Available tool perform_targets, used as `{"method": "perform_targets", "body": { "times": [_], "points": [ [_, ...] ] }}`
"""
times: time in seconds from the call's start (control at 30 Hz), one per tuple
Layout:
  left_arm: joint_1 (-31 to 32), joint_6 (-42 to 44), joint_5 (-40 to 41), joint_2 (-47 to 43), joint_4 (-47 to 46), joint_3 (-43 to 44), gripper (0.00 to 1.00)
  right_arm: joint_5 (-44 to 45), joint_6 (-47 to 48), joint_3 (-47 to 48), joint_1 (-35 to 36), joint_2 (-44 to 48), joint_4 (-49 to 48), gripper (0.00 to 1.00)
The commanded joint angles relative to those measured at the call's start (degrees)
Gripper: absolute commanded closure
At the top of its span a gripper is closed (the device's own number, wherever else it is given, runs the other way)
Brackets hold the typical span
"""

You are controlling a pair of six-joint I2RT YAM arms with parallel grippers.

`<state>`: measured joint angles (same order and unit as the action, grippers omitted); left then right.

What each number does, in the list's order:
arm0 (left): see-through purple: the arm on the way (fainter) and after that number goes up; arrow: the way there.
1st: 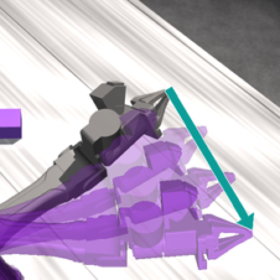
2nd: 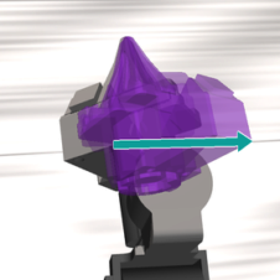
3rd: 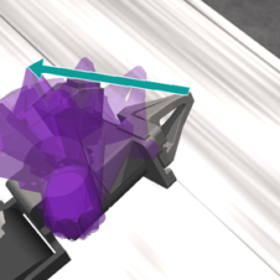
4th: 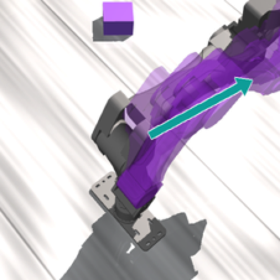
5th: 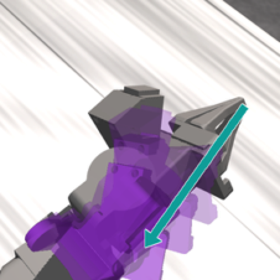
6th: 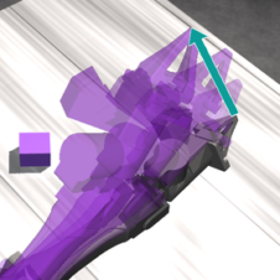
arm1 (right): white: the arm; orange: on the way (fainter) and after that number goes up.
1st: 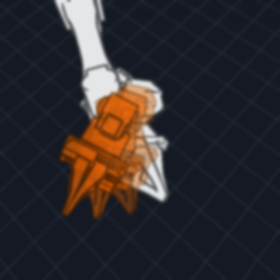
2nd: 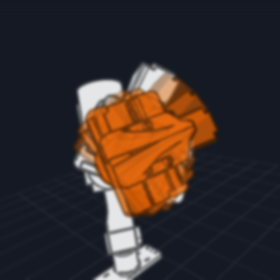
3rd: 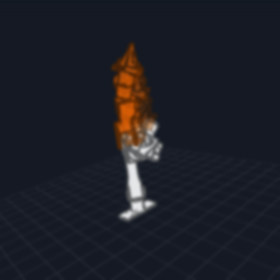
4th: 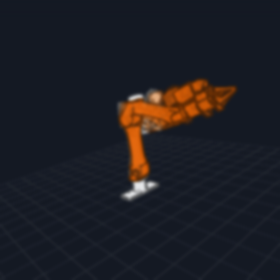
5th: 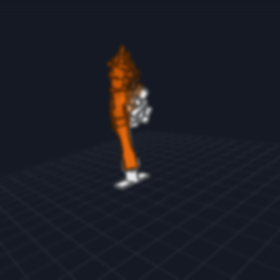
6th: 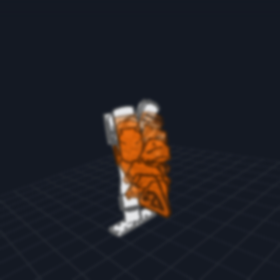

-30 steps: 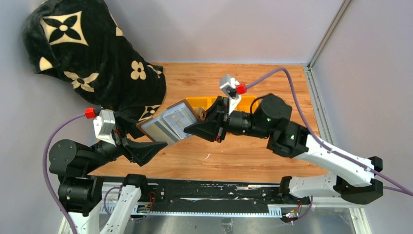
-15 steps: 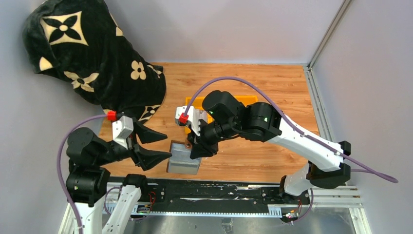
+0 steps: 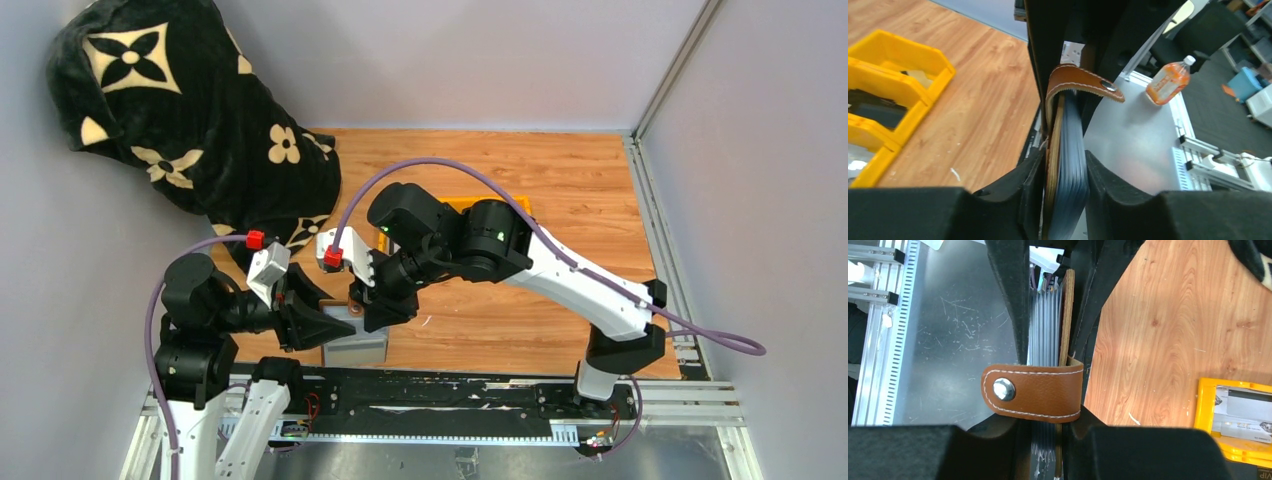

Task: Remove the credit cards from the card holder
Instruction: Remove the credit card from the card holder.

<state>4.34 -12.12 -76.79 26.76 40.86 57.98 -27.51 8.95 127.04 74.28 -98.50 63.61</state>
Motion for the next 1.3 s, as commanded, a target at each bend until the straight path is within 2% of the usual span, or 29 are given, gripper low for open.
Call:
{"method": "perform_targets", "body": {
  "times": [0.0, 0.1, 0.13, 0.2, 0.23, 0.27, 0.3, 0.33, 0.37, 0.4, 0.43, 0.53, 0.63, 0.7, 0.73, 0.77, 0.83, 0.87, 0.97, 1.0, 1.07, 1.1, 1.17, 1.27],
  "points": [
    [0.28, 0.17, -4.56, -0.65, 0.38, -1.70, 0.73, -3.05, 1.69, 5.16, 1.04, -1.00, 0.69, 1.00],
    [0.28, 1.19, -3.55, -0.60, 0.77, -1.05, 0.92, -4.43, 1.84, 5.38, 0.99, -0.96, -0.40, 0.99],
    [0.24, 1.62, -2.88, -0.45, 0.79, -0.32, 0.96, -4.41, 1.69, 4.32, 1.02, -0.23, -1.75, 0.91],
    [0.28, 2.40, -1.79, 0.24, 0.87, 1.54, 0.99, -4.82, 0.40, -3.17, 0.92, 3.56, -8.11, 0.67],
    [0.24, 2.52, -1.13, 0.65, 0.87, 2.70, 1.00, -5.39, -0.79, -8.16, 0.76, 7.43, -13.01, 0.57],
    [0.25, 2.61, -0.49, 1.13, 0.95, 3.77, 1.00, -6.18, -2.55, -14.51, 0.48, 11.18, -19.41, 0.52],
    [0.23, 2.52, -0.04, 1.70, 0.95, 4.85, 1.00, -6.91, -5.56, -21.13, 0.13, 15.03, -29.79, 0.47],
    [0.23, 2.42, 0.48, 1.95, 0.97, 5.78, 1.00, -7.33, -7.89, -27.50, -0.45, 18.74, -35.16, 0.42],
    [0.23, 2.26, 0.77, 2.40, 0.92, 6.87, 1.00, -7.35, -11.75, -33.77, -1.09, 22.39, -45.71, 0.38],
    [0.23, 1.93, 1.11, 2.61, 0.92, 7.41, 1.00, -7.19, -15.11, -39.17, -1.81, 25.47, -50.68, 0.36],
    [0.23, 1.52, 1.34, 2.79, 0.96, 8.04, 1.00, -7.01, -19.03, -44.82, -2.52, 28.45, -60.89, 0.35],
    [0.23, 0.02, 3.27, 3.15, 0.97, 10.10, 1.00, -3.59, -30.43, -58.86, -3.80, 34.28, -82.63, 0.36],
    [0.23, -2.76, 6.89, 3.80, -0.26, 11.64, 1.00, -1.43, -37.79, -64.22, -3.79, 35.73, -94.02, 0.42],
    [0.23, -9.03, 9.42, 2.96, -6.45, 9.94, 1.00, -0.11, -41.02, -66.81, -3.80, 35.62, -98.33, 0.44],
    [0.23, -17.28, 10.11, 1.39, -12.73, 7.50, 1.00, 0.37, -41.86, -67.56, -3.86, 35.26, -99.80, 0.44],
    [0.23, -24.77, 11.31, -0.56, -23.92, 3.17, 1.00, 0.96, -42.48, -68.03, -3.80, 34.91, -101.29, 0.44],
    [0.23, -37.05, 14.36, -4.21, -38.19, -2.55, 1.00, 1.54, -43.71, -68.55, -3.80, 34.13, -102.88, 0.46],
    [0.23, -39.22, 15.54, -5.20, -40.01, -3.36, 1.00, 1.62, -44.40, -68.60, -3.83, 33.74, -103.77, 0.49],
    [0.23, -37.53, 16.07, -4.56, -36.23, -2.15, 1.00, 2.57, -45.95, -69.24, -3.86, 33.10, -105.28, 0.69],
    [0.23, -35.54, 15.86, -4.31, -34.13, -1.51, 0.99, 2.97, -45.93, -69.29, -3.81, 33.29, -104.79, 0.79],
    [0.25, -32.85, 15.71, -4.24, -30.04, -0.68, 0.89, 3.07, -45.10, -68.56, -4.16, 33.92, -100.41, 0.99],
    [0.23, -31.47, 15.71, -4.34, -27.82, -0.38, 0.78, 2.81, -44.42, -67.57, -4.56, 34.31, -98.06, 1.00],
    [0.23, -26.57, 15.41, -4.00, -20.90, 0.87, 0.57, 1.84, -41.28, -63.26, -5.51, 34.61, -87.39, 1.00],
    [0.23, -19.91, 12.30, -3.07, -13.11, 1.54, 0.41, -1.61, -33.12, -52.88, -5.81, 31.94, -64.13, 1.00]
  ]
}}
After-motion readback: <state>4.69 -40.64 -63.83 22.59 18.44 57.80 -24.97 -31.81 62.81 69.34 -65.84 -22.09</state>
